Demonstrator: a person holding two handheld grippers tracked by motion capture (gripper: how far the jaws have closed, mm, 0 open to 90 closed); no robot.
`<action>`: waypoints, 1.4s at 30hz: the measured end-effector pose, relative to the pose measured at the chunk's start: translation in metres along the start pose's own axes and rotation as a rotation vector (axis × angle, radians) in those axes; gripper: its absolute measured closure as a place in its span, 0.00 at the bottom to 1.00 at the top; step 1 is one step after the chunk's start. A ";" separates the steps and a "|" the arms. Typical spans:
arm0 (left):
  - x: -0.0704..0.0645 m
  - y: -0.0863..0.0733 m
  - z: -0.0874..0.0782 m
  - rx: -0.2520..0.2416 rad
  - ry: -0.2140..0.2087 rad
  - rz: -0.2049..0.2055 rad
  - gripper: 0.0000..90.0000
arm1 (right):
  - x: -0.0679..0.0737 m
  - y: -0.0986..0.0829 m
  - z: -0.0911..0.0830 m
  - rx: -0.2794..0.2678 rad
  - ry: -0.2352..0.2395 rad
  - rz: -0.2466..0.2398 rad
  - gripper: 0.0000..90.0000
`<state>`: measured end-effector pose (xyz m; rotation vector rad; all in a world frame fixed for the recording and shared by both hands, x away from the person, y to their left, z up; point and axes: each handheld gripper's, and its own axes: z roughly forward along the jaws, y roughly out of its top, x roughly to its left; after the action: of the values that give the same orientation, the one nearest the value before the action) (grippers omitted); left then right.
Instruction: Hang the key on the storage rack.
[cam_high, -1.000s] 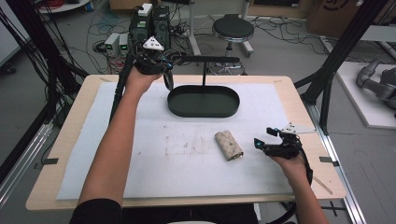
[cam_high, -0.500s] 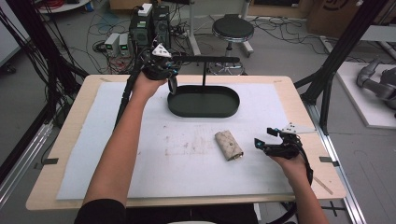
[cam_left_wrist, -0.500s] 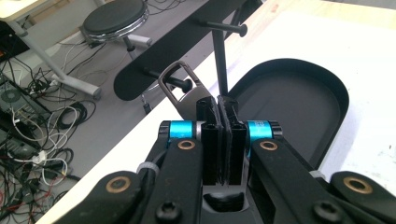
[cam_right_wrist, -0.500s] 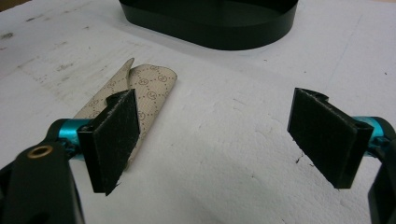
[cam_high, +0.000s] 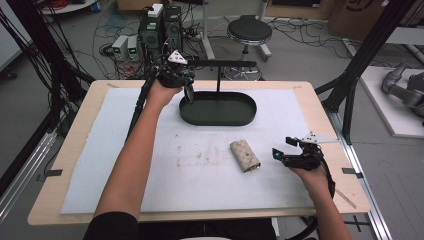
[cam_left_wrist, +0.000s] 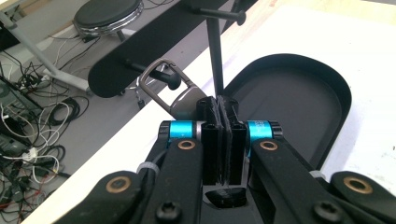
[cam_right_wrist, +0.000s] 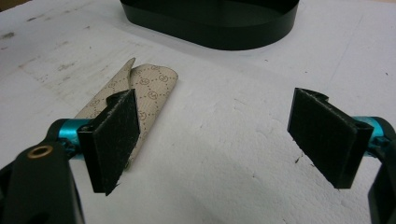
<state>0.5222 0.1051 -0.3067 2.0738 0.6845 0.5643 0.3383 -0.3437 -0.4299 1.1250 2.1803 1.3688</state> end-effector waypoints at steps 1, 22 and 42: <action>0.001 0.000 0.001 0.001 0.000 -0.003 0.98 | 0.000 0.000 0.000 0.000 0.000 -0.001 0.19; -0.004 -0.007 -0.003 0.001 -0.048 -0.043 0.71 | -0.001 -0.001 -0.001 0.000 0.002 0.001 0.19; -0.026 -0.097 -0.053 -0.058 -0.175 -0.135 0.40 | 0.004 -0.001 0.000 0.010 -0.009 -0.004 0.19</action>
<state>0.4451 0.1664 -0.3628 1.9785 0.6906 0.3186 0.3357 -0.3410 -0.4299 1.1272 2.1842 1.3504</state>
